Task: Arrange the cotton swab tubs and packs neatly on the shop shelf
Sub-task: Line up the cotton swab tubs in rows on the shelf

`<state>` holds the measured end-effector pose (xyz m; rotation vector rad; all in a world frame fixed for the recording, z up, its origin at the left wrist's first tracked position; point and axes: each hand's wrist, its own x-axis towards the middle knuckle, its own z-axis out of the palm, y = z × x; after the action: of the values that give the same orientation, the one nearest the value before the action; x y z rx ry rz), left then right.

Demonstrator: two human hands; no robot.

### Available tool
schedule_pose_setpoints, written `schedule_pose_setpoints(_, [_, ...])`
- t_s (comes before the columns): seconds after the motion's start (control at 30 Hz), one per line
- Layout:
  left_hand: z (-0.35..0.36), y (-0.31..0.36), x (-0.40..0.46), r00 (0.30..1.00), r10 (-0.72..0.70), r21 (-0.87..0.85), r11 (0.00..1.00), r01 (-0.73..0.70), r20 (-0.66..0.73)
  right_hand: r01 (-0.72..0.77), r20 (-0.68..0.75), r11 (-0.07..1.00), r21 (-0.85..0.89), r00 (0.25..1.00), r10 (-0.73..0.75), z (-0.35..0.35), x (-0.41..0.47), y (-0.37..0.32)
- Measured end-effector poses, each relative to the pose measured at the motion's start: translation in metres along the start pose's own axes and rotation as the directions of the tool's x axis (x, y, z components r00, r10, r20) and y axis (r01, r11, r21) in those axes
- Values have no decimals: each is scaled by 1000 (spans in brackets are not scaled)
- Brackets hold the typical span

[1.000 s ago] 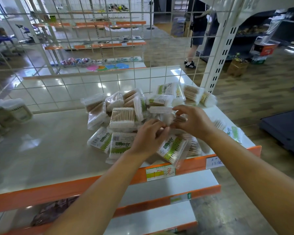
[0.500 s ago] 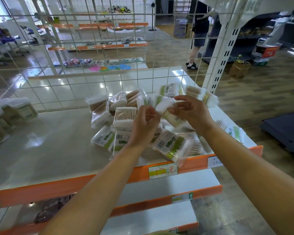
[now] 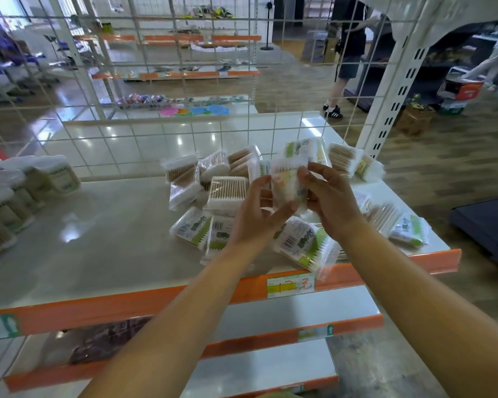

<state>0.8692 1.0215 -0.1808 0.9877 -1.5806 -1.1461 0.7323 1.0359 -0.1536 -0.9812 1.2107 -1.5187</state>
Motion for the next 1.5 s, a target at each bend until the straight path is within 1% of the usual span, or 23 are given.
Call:
schedule_pose_setpoints(0.1, [-9,-3,0,998,41,44,998,-39,-40,71,57,989,-127,996,-64,11,-4,1])
schedule_pose_setpoints(0.17, [-17,-4,0,996,75,89,994,-70,-57,106,109,957,-270,991,-79,18,-6,4])
schedule_pose_setpoints(0.27, [-33,-5,-2,993,116,114,987,-112,-24,177,134,865,-470,983,-128,28,-7,6])
schedule_pose_setpoints(0.37, [-53,-5,-4,989,150,152,977,-149,4,267,160,761,-591,964,-214,45,-6,5])
schedule_pose_setpoints(0.43, [-73,-5,-2,984,178,205,962,-179,25,323,168,700,-637,944,-283,61,-6,5])
schedule_pose_setpoints(0.5, [-99,-1,3,985,167,271,947,-171,38,363,186,685,-631,929,-321,79,-6,8])
schedule_pose_setpoints(0.57, [-131,5,12,994,108,342,934,-101,0,372,196,715,-592,927,-320,96,-4,11])
schedule_pose_setpoints(0.67, [-183,15,27,999,19,539,843,-2,-27,377,207,736,-562,926,-316,125,-1,19])
schedule_pose_setpoints(0.73, [-214,21,33,999,-30,614,788,51,-45,372,223,759,-534,928,-298,146,-1,27])
schedule_pose_setpoints(0.8, [-241,27,37,997,-45,678,731,77,-65,383,253,770,-511,923,-291,168,0,38])
schedule_pose_setpoints(0.87, [-267,36,39,996,-38,734,674,83,-77,390,261,748,-537,920,-293,191,2,52])
schedule_pose_setpoints(0.93, [-291,42,41,996,-42,745,662,84,-75,409,277,733,-543,912,-304,216,0,69])
schedule_pose_setpoints(1.03, [-326,46,44,996,-74,774,626,92,-59,440,345,717,-541,893,-287,254,-11,98])
schedule_pose_setpoints(1.1, [-347,48,45,995,-89,772,628,98,-54,391,341,745,-540,911,-231,279,-18,110])
schedule_pose_setpoints(1.17, [-367,49,43,994,-93,787,609,99,-53,352,348,765,-539,920,-178,302,-18,117])
schedule_pose_setpoints(1.33, [-410,43,31,993,-98,834,542,109,-66,349,376,742,-572,916,-141,347,-8,130])
schedule_pose_setpoints(1.43, [-432,39,25,992,-90,835,536,125,-91,377,393,705,-601,907,-151,365,-1,135])
schedule_pose_setpoints(1.5, [-441,37,22,991,-91,831,541,131,-97,377,399,675,-634,908,-132,377,4,138])
